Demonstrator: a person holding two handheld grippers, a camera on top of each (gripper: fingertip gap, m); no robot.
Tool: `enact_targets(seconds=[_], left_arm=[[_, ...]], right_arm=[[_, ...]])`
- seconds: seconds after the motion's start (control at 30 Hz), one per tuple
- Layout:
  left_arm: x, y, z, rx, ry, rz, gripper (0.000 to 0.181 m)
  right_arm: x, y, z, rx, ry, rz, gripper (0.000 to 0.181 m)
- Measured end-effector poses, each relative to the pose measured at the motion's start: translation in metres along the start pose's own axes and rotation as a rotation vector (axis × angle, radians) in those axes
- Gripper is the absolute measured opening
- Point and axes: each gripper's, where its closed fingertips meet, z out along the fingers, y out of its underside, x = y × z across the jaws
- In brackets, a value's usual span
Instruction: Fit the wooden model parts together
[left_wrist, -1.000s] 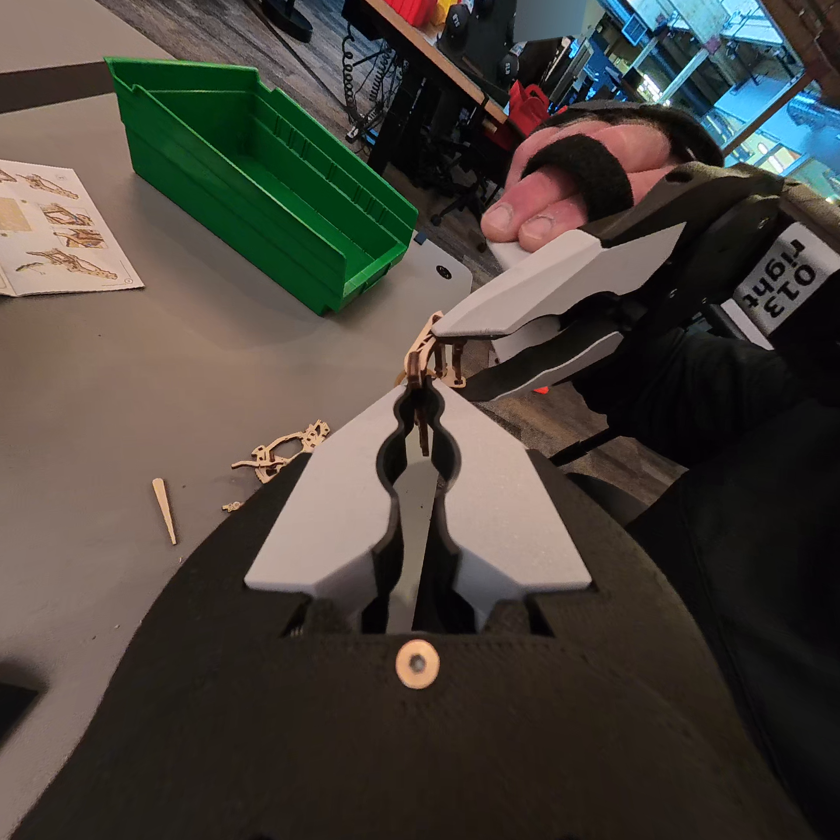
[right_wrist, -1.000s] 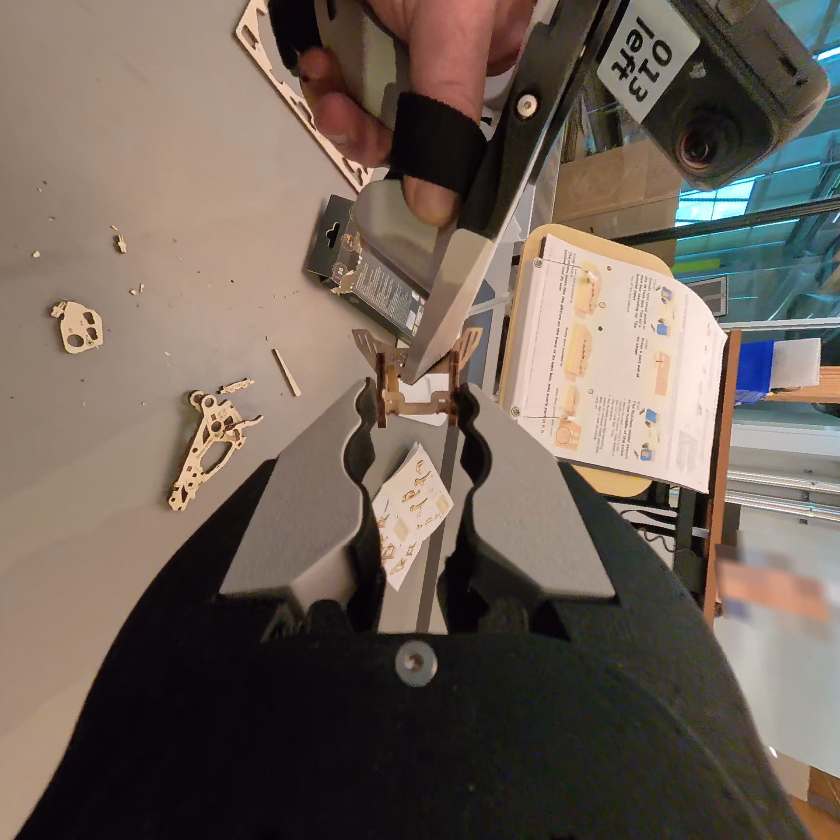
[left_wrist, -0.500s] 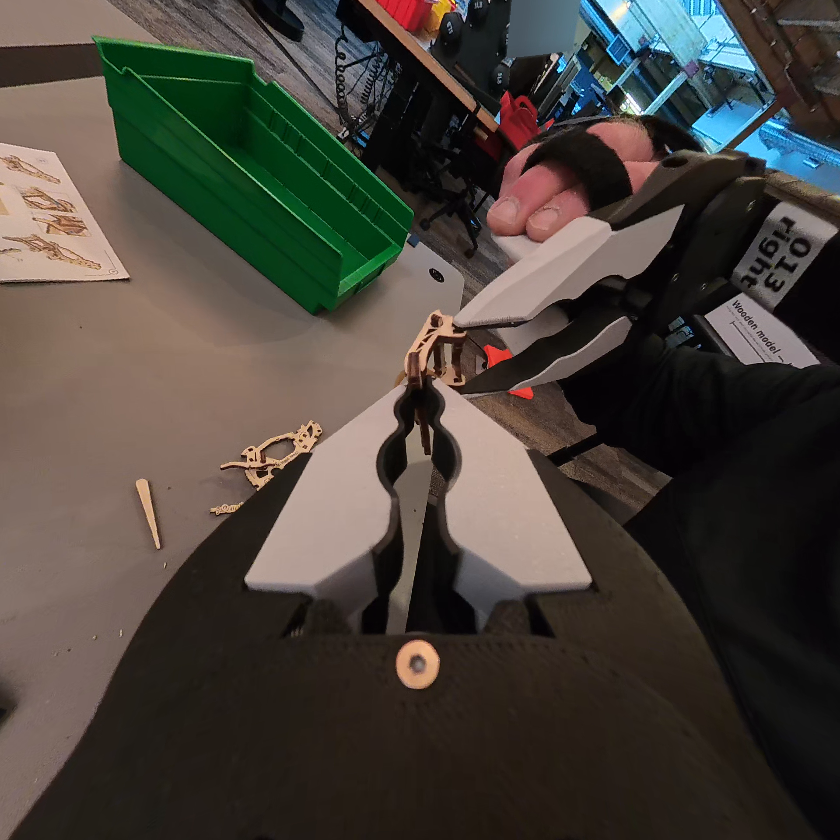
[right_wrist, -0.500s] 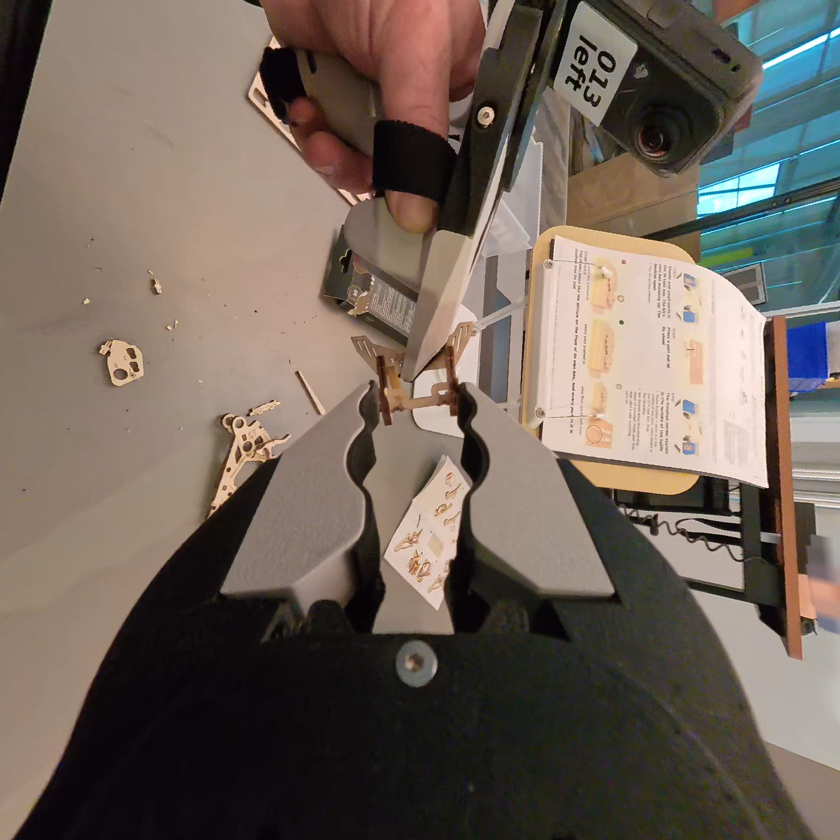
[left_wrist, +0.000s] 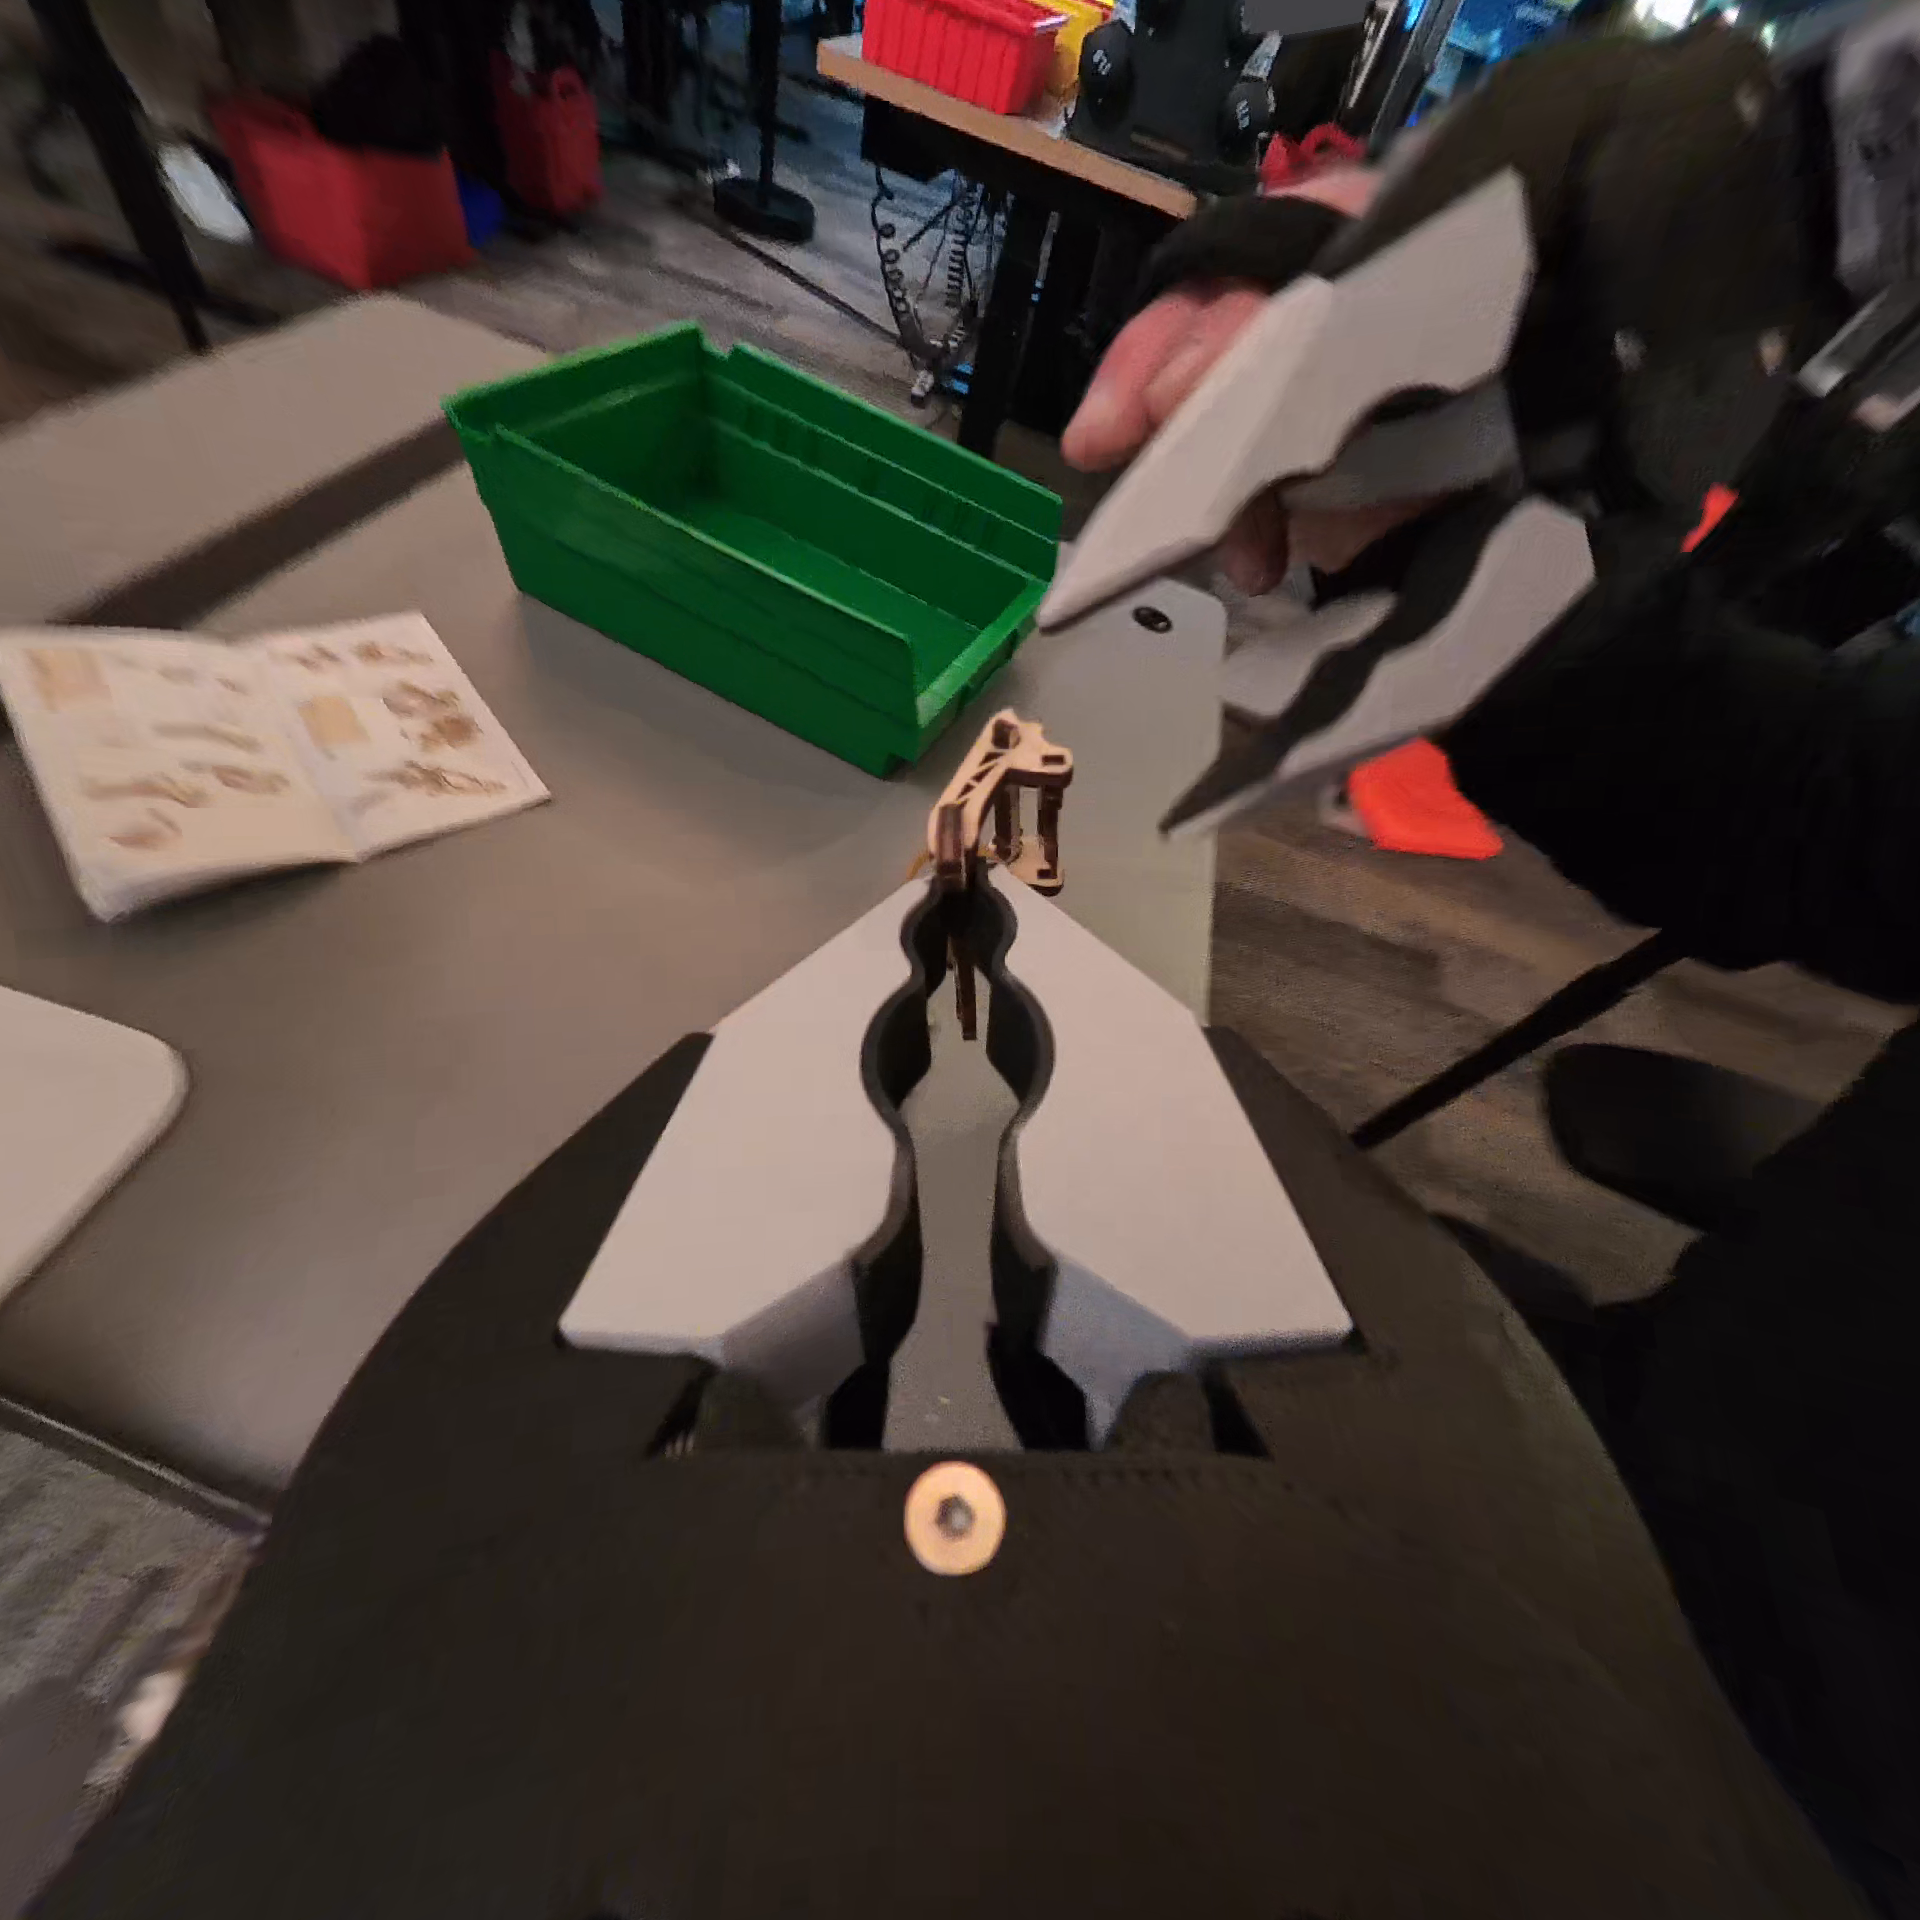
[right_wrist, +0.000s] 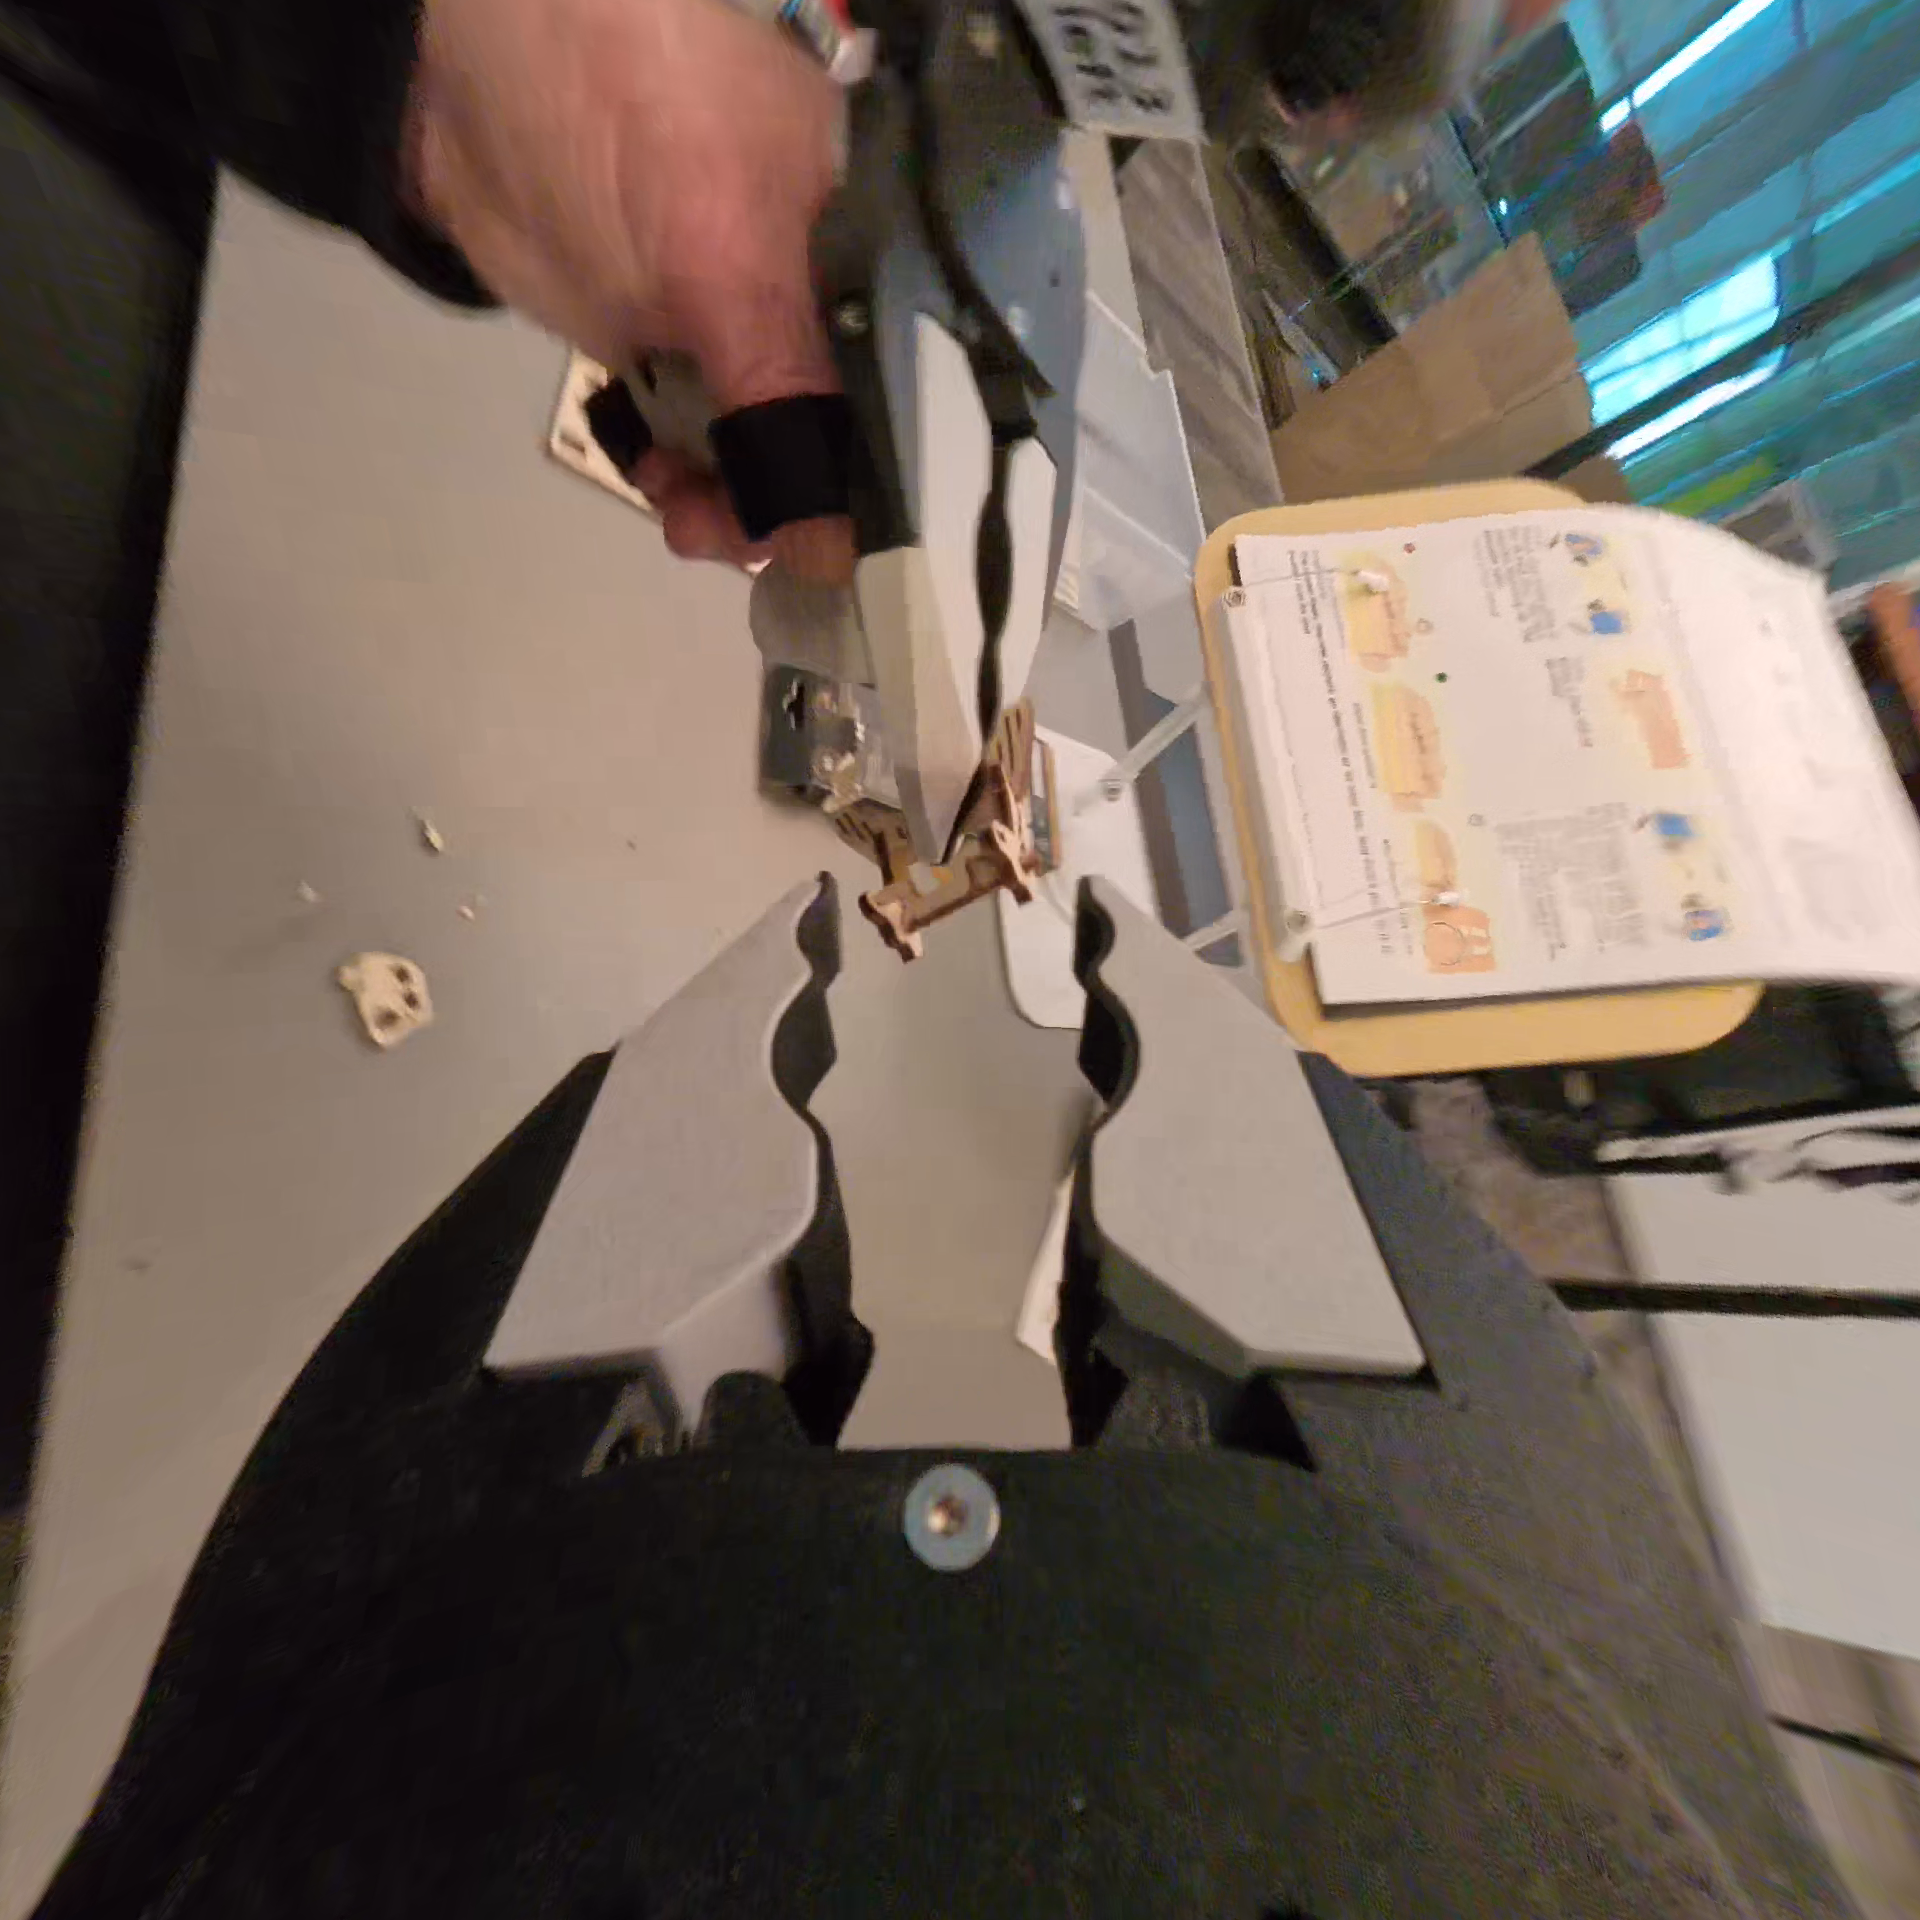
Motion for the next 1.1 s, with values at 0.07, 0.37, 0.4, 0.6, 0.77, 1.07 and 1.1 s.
enact_targets(seconds=[0.07,0.37,0.4,0.6,0.77,1.07,1.1], left_arm=[[-0.002,-0.003,0.0,-0.004,-0.071,0.138,0.001],[0.005,0.001,0.006,-0.063,-0.24,0.643,0.001],[0.004,0.004,0.007,-0.069,-0.247,0.675,0.001],[0.012,0.005,0.012,-0.068,-0.262,0.808,0.001],[0.025,0.009,0.02,-0.074,-0.227,0.894,0.001],[0.025,0.023,0.038,-0.223,-0.231,0.928,0.001],[0.025,0.022,0.04,-0.236,-0.233,0.937,0.001]], right_arm=[[0.006,0.008,-0.002,0.011,0.019,0.123,0.041],[-0.01,0.025,-0.01,0.031,0.029,0.35,0.036],[-0.011,0.028,-0.012,0.027,0.039,0.361,0.036],[-0.017,0.021,-0.021,0.105,0.028,0.451,0.036],[-0.028,0.008,-0.017,0.191,-0.064,0.548,0.036],[-0.04,0.022,-0.007,-0.019,-0.036,0.409,0.013],[-0.043,0.029,-0.005,-0.075,-0.028,0.391,0.013]])
